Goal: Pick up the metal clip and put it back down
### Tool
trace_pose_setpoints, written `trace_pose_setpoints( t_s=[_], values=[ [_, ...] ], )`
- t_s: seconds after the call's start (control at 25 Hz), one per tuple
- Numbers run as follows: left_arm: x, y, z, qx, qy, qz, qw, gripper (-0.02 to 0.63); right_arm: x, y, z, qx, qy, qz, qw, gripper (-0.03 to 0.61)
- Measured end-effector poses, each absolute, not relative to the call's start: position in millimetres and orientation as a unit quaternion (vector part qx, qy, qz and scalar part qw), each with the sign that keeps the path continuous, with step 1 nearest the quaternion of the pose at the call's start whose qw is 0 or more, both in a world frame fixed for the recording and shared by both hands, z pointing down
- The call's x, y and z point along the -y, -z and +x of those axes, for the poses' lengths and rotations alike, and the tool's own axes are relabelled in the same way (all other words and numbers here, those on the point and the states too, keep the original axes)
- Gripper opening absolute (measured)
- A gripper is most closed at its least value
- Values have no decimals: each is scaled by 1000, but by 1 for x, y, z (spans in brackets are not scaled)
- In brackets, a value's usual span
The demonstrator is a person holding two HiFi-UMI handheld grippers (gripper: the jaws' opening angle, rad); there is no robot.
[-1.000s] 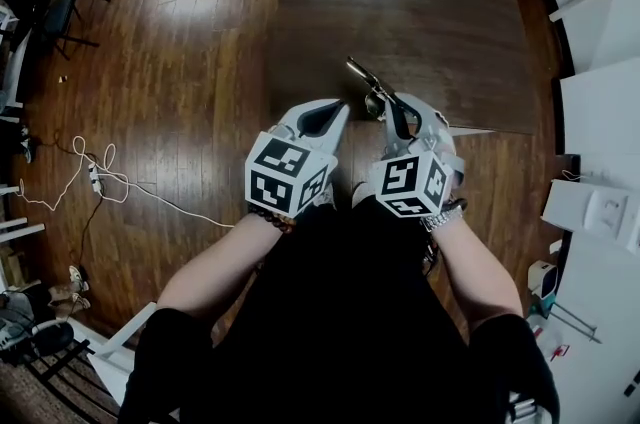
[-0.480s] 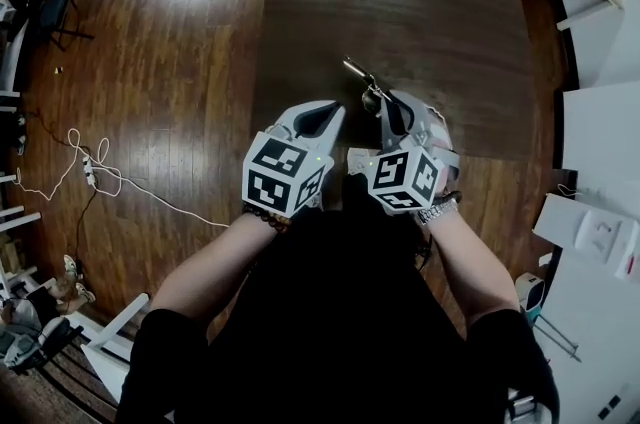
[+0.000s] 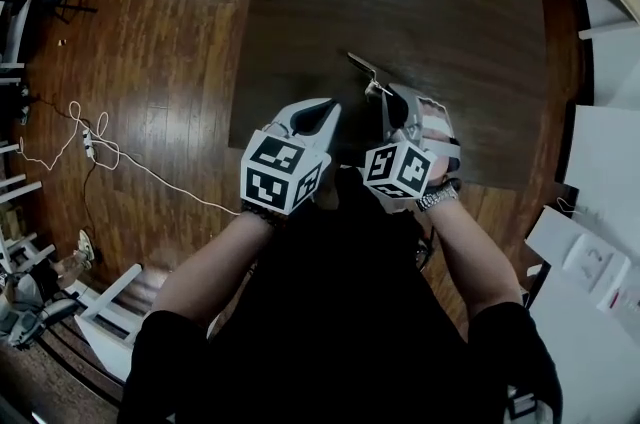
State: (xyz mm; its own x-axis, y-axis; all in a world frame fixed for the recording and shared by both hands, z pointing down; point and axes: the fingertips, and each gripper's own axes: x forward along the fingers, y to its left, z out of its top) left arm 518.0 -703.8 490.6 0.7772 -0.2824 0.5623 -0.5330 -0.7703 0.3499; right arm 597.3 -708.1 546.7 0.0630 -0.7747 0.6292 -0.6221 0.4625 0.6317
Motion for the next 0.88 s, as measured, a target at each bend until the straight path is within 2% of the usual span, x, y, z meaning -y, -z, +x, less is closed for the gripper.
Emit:
trace_pose_setpoints(
  t_s=[0.44, 0.88],
  values=[
    [724, -523, 537, 254, -271, 885, 281, 14, 733, -590, 615, 680, 117, 465, 555, -2],
    [719, -534, 540, 259, -283, 878, 286, 14, 729, -604, 612, 684, 143, 451, 555, 5]
  ],
)
